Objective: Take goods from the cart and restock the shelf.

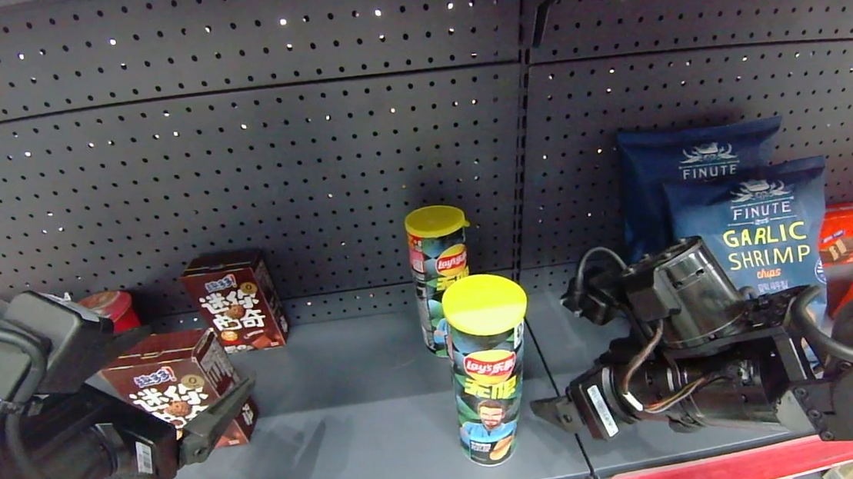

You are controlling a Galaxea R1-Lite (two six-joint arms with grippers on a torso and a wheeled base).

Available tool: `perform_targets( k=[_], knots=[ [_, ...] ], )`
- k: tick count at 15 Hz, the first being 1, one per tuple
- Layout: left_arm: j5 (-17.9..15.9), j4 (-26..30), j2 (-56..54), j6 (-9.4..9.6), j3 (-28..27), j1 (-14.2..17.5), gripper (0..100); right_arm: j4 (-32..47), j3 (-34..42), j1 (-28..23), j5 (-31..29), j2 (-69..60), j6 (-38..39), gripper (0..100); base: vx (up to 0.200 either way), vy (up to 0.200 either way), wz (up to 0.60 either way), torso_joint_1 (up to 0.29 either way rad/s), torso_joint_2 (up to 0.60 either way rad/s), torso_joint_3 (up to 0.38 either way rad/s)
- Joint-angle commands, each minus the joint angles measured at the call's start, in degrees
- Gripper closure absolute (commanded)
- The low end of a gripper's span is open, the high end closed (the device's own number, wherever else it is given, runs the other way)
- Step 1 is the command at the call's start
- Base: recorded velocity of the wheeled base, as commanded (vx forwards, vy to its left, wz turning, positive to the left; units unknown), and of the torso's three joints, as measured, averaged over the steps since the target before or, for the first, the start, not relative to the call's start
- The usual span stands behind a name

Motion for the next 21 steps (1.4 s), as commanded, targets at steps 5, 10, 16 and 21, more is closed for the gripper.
perform_targets(
  k=[5, 10, 16, 21],
  knots=[
    [-0.03, -0.03, 0.1, -0.07, 0.16, 0.07, 0, -0.12, -0.69, 0.1, 0.07, 1.19, -0.01, 0, 0.0, 0.0, 0.0, 0.0, 0.0, 0.0],
    [-0.03, 0.06, 0.1, -1.39, 0.25, -0.02, 0, -0.21, -2.09, 0.28, 0.07, 2.68, -0.01, 0, 0.0, 0.0, 0.0, 0.0, 0.0, 0.0],
    [0.06, -0.03, 0.01, -1.48, 0.34, 0.07, 0, -1.27, -2.88, 0.45, 0.16, 4.7, -0.09, 0, 0.0, 0.0, 0.0, 0.0, 0.0, 0.0],
    [-0.03, 0.06, 0.1, -1.57, 0.51, -0.02, 0, -1.27, -3.06, 0.37, 0.16, 5.23, -0.09, 0, 0.0, 0.0, 0.0, 0.0, 0.0, 0.0]
  ],
)
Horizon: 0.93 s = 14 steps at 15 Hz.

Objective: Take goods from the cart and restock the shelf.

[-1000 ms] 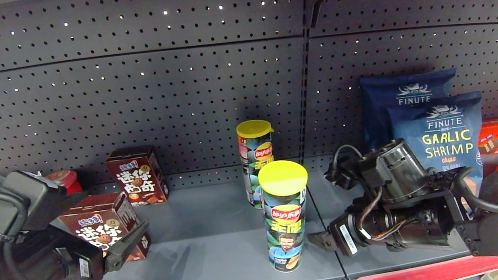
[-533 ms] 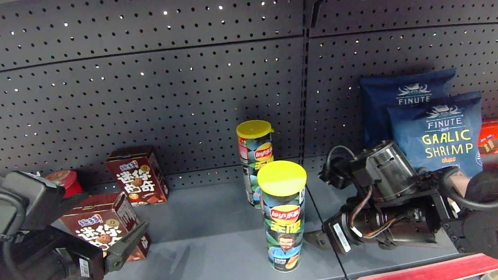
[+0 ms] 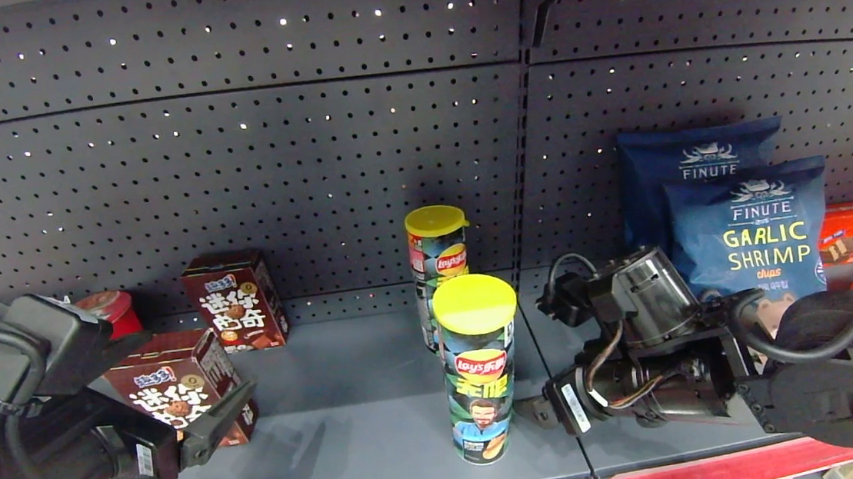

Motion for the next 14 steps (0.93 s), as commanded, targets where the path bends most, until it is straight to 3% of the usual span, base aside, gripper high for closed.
perform_targets(
  k=[1, 14],
  knots=[
    [0.08, -0.03, 0.09, -0.03, 0.05, 0.01, 0, -0.06, -0.27, -0.2, -0.01, 0.45, -0.01, 0, 0.0, 0.0, 0.0, 0.0, 0.0, 0.0],
    [-0.01, -0.11, -0.09, -0.03, 0.84, 0.09, 0, -0.06, -3.44, -0.55, -0.1, 3.7, -0.1, 0, 0.0, 0.0, 0.0, 0.0, 0.0, 0.0]
  ],
)
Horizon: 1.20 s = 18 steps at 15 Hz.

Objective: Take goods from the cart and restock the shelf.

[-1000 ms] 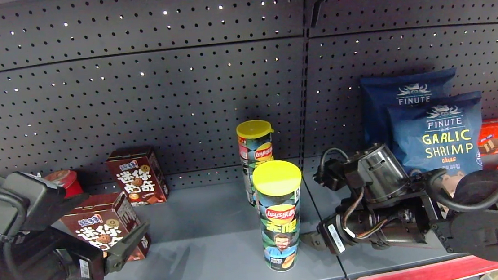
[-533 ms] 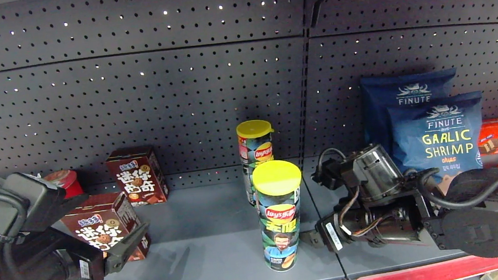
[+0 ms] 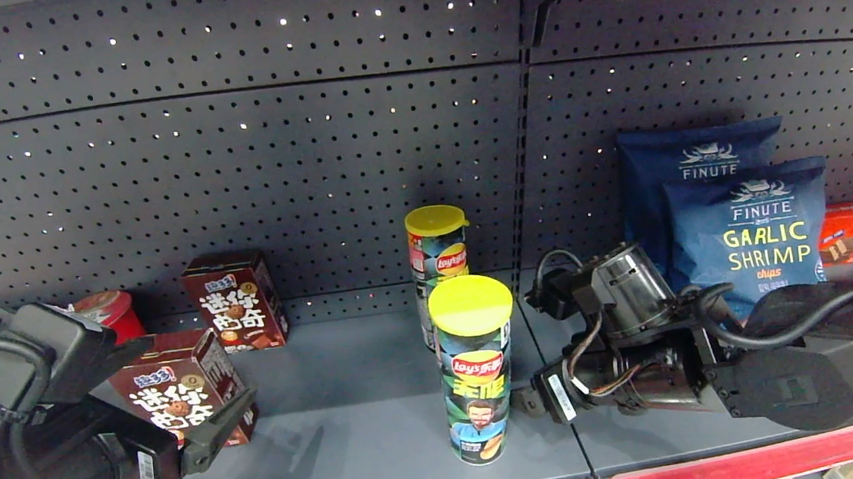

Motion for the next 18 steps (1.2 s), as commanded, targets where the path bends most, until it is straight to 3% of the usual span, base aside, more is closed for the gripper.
perform_targets(
  k=[1, 18],
  knots=[
    [0.03, 0.01, -0.02, -0.01, 0.01, 0.01, 0, -0.03, -0.63, 0.15, 0.01, 0.92, 0.01, 0, 0.0, 0.0, 0.0, 0.0, 0.0, 0.0],
    [-0.06, 0.01, 0.06, -0.01, 0.28, 0.01, 0, -0.03, 1.04, 0.15, 0.1, -1.89, -0.07, 0, 0.0, 0.0, 0.0, 0.0, 0.0, 0.0]
  ],
)
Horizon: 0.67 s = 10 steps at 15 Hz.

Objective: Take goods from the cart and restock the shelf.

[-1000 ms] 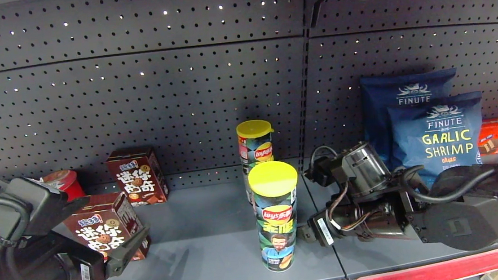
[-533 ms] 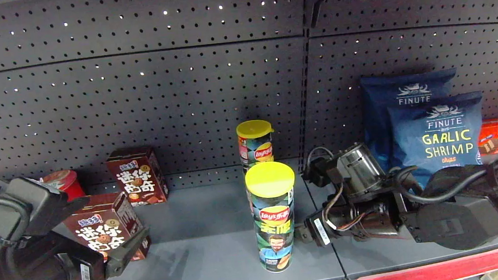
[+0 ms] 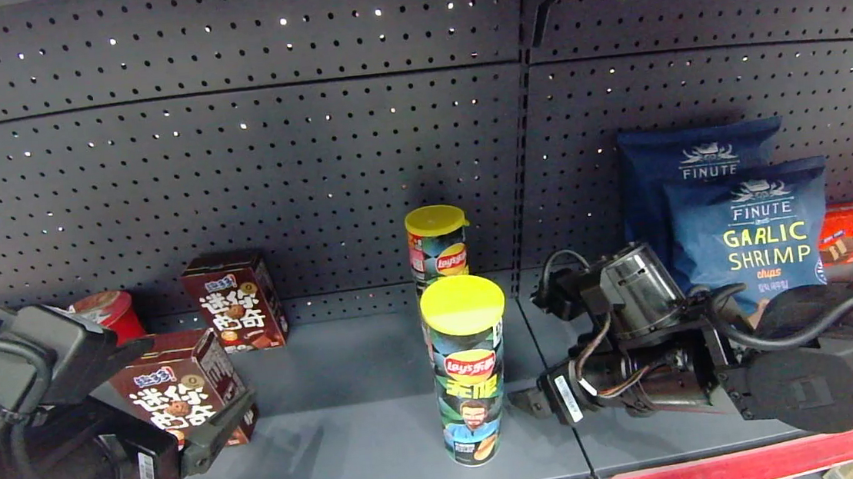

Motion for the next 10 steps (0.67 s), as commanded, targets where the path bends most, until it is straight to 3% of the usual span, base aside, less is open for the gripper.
perform_targets(
  k=[1, 10],
  knots=[
    [0.02, 0.0, 0.04, -0.01, 0.08, 0.01, 0, -0.08, -0.22, 0.86, 0.01, -0.36, 0.0, 0, 0.0, 0.0, 0.0, 0.0, 0.0, 0.0],
    [0.1, 0.0, 0.04, -0.01, 0.26, 0.01, 0, -0.08, -1.36, 1.12, 0.36, 1.66, 0.0, 0, 0.0, 0.0, 0.0, 0.0, 0.0, 0.0]
  ],
)
